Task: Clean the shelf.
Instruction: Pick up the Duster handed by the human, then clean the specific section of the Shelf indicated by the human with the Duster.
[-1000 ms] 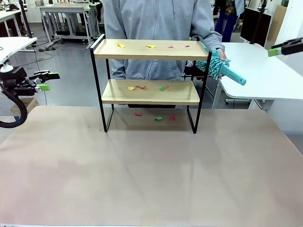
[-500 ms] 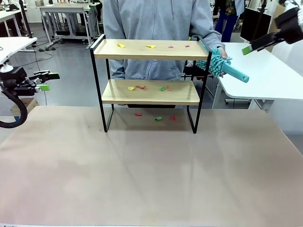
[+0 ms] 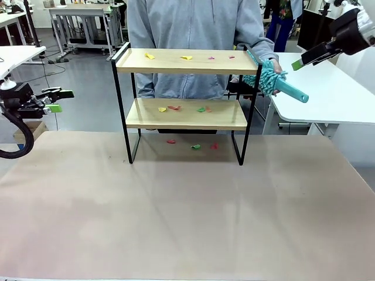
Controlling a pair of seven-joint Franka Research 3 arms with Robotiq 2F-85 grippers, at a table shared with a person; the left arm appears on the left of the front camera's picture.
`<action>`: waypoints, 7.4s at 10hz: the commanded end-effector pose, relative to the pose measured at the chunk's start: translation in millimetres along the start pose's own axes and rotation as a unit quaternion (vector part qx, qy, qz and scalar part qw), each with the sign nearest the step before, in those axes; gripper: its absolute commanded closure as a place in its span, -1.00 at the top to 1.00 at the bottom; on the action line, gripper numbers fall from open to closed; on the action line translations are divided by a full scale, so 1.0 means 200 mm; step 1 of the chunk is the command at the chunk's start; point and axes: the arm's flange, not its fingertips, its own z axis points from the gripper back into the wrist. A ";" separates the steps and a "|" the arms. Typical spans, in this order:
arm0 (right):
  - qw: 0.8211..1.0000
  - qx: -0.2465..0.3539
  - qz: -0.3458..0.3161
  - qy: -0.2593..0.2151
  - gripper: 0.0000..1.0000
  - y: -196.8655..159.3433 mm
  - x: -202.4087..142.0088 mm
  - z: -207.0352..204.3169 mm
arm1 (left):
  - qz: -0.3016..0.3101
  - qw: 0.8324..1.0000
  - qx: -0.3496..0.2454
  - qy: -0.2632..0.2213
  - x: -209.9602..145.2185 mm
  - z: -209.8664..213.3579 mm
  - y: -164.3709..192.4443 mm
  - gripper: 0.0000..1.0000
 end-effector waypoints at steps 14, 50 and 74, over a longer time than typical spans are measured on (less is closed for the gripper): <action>0.985 -0.083 -0.016 0.150 1.00 0.27 -0.13 -0.21 | -0.007 1.000 -0.001 -0.001 0.01 0.00 0.00 1.00; 0.979 -0.127 -0.046 0.153 -0.74 0.16 -0.19 0.01 | -0.007 1.000 -0.001 -0.001 0.01 0.00 0.00 1.00; 0.837 0.181 0.320 0.406 -0.74 0.57 -0.76 0.57 | -0.007 1.000 -0.001 -0.001 0.01 0.00 0.00 1.00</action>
